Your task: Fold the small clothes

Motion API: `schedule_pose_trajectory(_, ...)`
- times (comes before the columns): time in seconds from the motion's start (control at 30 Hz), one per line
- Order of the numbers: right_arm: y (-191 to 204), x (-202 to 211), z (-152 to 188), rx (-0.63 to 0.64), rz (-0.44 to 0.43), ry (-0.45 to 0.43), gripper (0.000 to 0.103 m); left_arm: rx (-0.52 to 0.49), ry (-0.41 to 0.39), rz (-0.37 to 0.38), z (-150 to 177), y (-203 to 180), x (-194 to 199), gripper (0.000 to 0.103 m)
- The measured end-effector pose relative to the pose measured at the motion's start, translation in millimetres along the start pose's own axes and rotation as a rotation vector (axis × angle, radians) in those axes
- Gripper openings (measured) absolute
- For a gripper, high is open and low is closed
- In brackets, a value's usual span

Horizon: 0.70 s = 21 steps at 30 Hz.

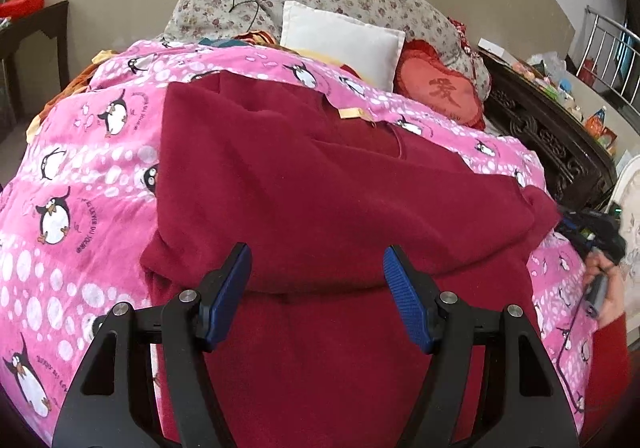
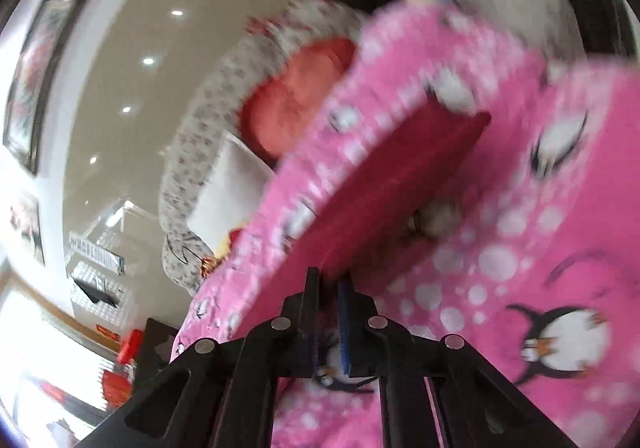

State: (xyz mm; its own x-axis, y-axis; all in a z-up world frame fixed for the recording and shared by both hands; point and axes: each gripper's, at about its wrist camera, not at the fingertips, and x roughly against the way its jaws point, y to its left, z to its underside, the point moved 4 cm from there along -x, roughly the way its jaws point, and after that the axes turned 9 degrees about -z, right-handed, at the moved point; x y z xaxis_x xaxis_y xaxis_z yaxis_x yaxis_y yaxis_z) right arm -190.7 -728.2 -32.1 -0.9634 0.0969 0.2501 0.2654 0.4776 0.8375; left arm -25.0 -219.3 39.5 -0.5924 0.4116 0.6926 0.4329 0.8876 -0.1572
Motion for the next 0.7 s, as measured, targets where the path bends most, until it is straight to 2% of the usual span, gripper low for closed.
schedule_pose_trajectory(0.07,27.6,19.7,-5.4,0.069,-0.029,-0.036,0.007,0.009,-0.002,0.005,-1.4,4.1,2.3,0.069)
schedule_pose_trajectory(0.17,99.2,40.7,-5.9,0.259,-0.072,-0.071,0.007,0.028,-0.016,0.008,-3.7,12.8,9.3,0.069)
schedule_pose_trajectory(0.23,147.3,42.6,4.2,0.385,-0.100,-0.061,0.007,0.045,-0.031,0.007,-6.4,20.8,14.6,0.069)
schedule_pose_trajectory(0.3,209.4,32.1,30.6,0.544,-0.159,-0.018,0.007,0.079,-0.050,0.007,-9.9,33.5,21.8,0.069)
schedule_pose_trajectory(0.37,261.1,11.8,67.7,0.697,-0.208,0.063,0.007,0.116,-0.064,0.007,-13.2,46.1,26.4,0.069)
schedule_pose_trajectory(0.43,306.7,-21.6,126.0,0.846,-0.265,0.193,0.007,0.160,-0.080,0.008,-15.7,59.8,31.2,0.069)
schedule_pose_trajectory(0.47,319.6,-40.0,155.4,0.884,-0.300,0.271,0.007,0.182,-0.087,0.005,-16.3,67.1,33.1,0.069)
schedule_pose_trajectory(0.5,329.2,-66.3,197.0,0.916,-0.345,0.386,0.007,0.195,-0.090,0.002,-16.7,71.8,33.9,0.069)
schedule_pose_trajectory(0.57,327.4,-110.8,263.8,0.951,-0.357,0.570,0.007,0.216,-0.091,-0.007,-16.0,80.5,33.6,0.069)
schedule_pose_trajectory(0.6,318.1,-134.3,294.4,0.959,-0.320,0.661,0.007,0.222,-0.086,-0.008,-16.0,83.6,32.3,0.069)
schedule_pose_trajectory(0.7,286.5,-172.7,338.7,0.896,-0.247,0.825,0.009,0.223,-0.075,-0.004,-13.4,87.7,29.2,0.069)
